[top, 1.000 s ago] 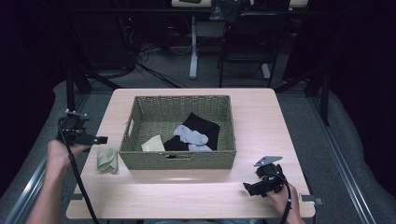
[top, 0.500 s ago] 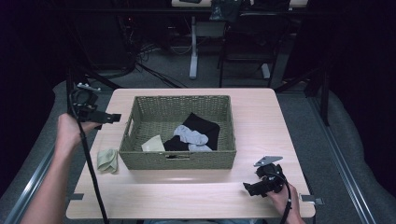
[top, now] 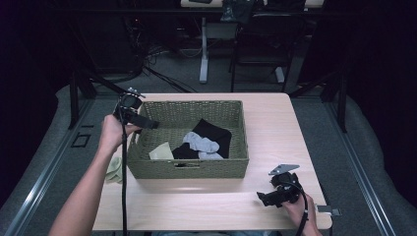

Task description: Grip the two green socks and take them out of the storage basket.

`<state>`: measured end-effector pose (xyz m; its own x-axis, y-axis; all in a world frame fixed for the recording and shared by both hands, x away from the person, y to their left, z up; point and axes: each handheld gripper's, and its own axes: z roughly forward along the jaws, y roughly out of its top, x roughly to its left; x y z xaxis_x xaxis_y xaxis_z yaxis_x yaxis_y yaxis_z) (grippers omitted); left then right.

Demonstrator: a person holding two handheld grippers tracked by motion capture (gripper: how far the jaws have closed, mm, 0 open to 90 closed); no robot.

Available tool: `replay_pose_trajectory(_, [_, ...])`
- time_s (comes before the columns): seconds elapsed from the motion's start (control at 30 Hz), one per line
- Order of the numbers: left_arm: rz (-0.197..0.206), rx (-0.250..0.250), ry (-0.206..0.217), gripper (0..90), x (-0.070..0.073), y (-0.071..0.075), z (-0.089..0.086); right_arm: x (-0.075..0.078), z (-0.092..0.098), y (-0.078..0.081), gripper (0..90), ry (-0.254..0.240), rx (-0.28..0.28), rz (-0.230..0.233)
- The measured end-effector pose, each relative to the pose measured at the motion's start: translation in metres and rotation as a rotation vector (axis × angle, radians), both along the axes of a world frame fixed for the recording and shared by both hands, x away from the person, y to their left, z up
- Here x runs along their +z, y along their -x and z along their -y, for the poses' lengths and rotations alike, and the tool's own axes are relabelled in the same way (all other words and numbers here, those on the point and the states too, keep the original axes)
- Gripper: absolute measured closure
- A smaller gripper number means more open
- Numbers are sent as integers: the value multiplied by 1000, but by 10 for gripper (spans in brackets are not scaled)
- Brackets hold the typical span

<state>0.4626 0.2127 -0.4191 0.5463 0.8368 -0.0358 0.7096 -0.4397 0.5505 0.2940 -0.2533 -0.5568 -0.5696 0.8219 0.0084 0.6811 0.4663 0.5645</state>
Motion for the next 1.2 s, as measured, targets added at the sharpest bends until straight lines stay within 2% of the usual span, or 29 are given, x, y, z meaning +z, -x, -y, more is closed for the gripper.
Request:
replay_pose_trajectory(0.1, [-27,-15,-10,1,-12,-6,8,0,0,0,30,-2,1,-1])
replay_pose_trajectory(0.3, [-56,-38,-18,14,-32,-15,19,0,0,0,29,6,3,2])
replay_pose_trajectory(0.47, [-86,-58,-46,49,-49,-21,30,0,0,0,29,-6,0,3])
replay_pose_trajectory(0.63, [-114,-93,-67,144,-61,-26,41,0,0,0,29,-2,0,1])
replay_pose_trajectory(0.7, [-123,-92,-74,159,-66,-28,44,0,0,0,30,-8,-4,4])
replay_pose_trajectory(0.83, [-147,-94,-83,272,-73,-31,49,1,0,1,30,-5,-5,3])
replay_pose_trajectory(0.97, [-183,-99,-119,356,-82,-35,53,1,0,1,30,-5,-6,4])
replay_pose_trajectory(1.2, [-243,-93,-156,467,-99,-39,57,1,0,1,30,-4,-5,4])
